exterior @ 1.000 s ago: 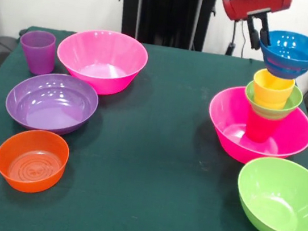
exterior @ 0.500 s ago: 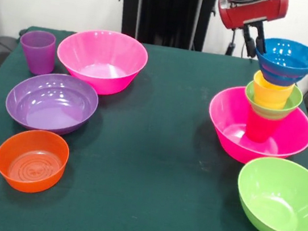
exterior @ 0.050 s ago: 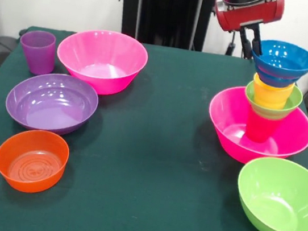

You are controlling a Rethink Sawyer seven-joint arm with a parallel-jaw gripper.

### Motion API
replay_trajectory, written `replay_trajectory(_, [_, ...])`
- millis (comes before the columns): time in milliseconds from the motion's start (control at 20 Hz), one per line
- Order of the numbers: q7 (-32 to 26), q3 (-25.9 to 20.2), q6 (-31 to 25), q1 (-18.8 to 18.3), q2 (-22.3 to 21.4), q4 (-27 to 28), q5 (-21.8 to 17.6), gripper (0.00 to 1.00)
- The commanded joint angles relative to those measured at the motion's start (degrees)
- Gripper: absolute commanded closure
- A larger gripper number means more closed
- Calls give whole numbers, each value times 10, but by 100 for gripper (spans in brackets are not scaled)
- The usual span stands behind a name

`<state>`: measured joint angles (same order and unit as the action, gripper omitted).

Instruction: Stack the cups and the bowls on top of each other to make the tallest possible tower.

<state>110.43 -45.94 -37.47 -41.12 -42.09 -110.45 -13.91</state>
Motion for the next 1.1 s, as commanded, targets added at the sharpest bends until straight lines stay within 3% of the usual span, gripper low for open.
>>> replay_trajectory(50, [-59, 7, -44, 1, 22, -9, -35, 100])
replay_trajectory(500, [-51, 20, -3, 11, 52, 0, -55, 100])
replay_trajectory(1100, [-41, 30, -17, 19, 48, -4, -59, 100])
